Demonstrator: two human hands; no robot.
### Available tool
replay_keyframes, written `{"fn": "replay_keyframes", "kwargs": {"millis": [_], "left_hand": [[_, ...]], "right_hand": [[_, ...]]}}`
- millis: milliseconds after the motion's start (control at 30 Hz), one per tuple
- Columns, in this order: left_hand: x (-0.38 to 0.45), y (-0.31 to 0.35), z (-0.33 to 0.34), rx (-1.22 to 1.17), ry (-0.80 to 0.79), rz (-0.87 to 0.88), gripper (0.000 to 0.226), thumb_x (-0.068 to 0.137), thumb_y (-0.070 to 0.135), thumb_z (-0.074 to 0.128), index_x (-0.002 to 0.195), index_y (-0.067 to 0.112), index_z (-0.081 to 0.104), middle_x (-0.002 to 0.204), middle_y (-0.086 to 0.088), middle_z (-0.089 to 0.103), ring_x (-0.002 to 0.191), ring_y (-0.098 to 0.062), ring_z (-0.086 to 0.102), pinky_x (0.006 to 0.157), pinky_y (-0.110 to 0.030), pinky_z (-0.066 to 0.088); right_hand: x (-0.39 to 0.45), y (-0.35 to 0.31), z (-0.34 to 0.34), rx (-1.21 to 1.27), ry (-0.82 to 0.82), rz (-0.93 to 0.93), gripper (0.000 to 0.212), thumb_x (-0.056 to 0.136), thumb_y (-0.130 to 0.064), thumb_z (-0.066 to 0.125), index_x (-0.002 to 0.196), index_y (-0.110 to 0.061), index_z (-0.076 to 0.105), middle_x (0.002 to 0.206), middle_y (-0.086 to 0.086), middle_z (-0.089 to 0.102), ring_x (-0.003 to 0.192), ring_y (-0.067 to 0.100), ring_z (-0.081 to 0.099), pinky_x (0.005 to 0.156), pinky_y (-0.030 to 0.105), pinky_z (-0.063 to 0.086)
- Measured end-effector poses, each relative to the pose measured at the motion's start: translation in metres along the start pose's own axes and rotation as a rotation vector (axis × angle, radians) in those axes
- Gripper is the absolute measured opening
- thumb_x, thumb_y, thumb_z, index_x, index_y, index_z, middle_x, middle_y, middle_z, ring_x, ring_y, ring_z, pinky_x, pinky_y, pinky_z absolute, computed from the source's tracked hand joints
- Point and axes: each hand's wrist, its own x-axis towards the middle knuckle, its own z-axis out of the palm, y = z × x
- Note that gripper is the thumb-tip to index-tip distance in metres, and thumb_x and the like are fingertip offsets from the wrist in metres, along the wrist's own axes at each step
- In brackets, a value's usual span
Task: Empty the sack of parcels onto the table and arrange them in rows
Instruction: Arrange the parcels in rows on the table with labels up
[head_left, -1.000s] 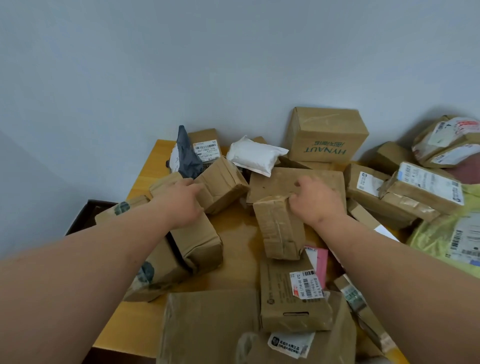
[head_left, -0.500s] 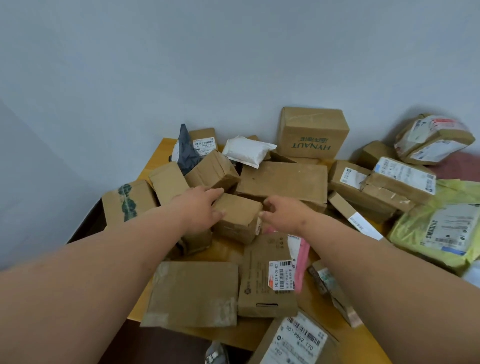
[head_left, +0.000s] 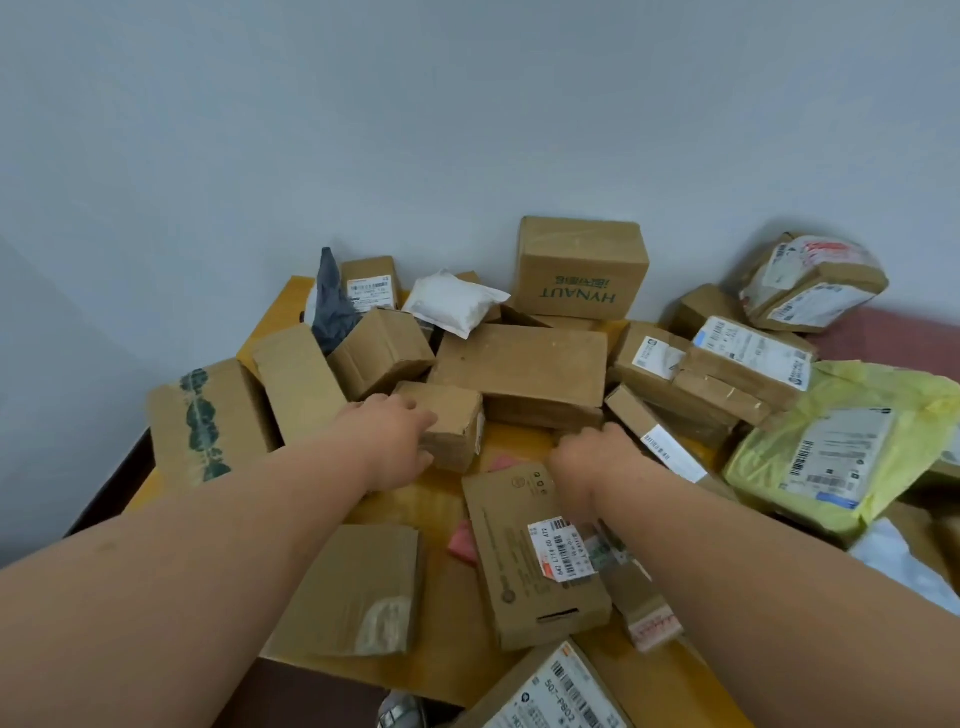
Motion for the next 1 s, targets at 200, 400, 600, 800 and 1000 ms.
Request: {"fn": "replay_keyframes", "kwargs": {"millis": [200,400,600,800,1000], "left_hand": [[0.027,0.016,-0.006,-0.026,0.014,0.047,0.067,0.098,0.046,0.05,0.156,0.039,0.018,0.164,0.001,0.02,0.149,-0.028,0.021,0.117,-0.048,0.025],[0.048,0.061,0.006,0.064,-0.081,0.314,0.06,0.098,0.059,0.04,0.152,0.053,0.014,0.167,0.005,0.007,0.153,-0.028,0.0,0.122,-0.056,0.001],[0.057,0.097,0.033,0.238,-0.194,0.47,0.056,0.098,0.062,0.033,0.151,0.051,0.019,0.165,0.005,0.013,0.153,-0.029,0.001,0.117,-0.064,-0.008],[0.061,0.095,0.018,0.345,-0.035,0.294,0.045,0.101,0.053,0.032,0.124,0.028,0.061,0.133,-0.003,0.055,0.131,-0.026,0.042,0.121,-0.058,0.004],[0.054,0.123,0.022,0.17,-0.054,0.417,0.055,0.1,0.056,0.034,0.151,0.037,0.033,0.159,0.0,0.031,0.147,-0.025,0.027,0.121,-0.056,0.009]], "right_hand": [[0.013,0.029,-0.013,0.135,0.303,0.115,0.033,0.087,-0.039,0.053,0.117,-0.026,0.058,0.121,0.004,0.053,0.116,0.027,0.047,0.104,0.046,0.036],[0.015,0.048,0.017,0.075,0.219,0.091,0.047,0.087,-0.05,0.058,0.131,-0.036,0.057,0.16,0.002,0.025,0.15,0.03,0.009,0.121,0.058,0.004],[-0.008,0.089,0.044,0.038,0.208,0.18,0.042,0.094,-0.041,0.048,0.131,-0.028,0.059,0.158,0.003,0.03,0.152,0.026,0.009,0.12,0.055,-0.003],[-0.032,0.117,0.055,0.035,0.225,0.336,0.035,0.088,-0.041,0.049,0.116,-0.029,0.064,0.125,0.003,0.052,0.132,0.031,0.036,0.119,0.057,0.005],[-0.029,0.08,0.056,0.175,0.191,0.094,0.064,0.086,-0.063,0.049,0.142,-0.032,0.044,0.144,0.004,0.042,0.137,0.029,0.033,0.118,0.052,0.018]]}}
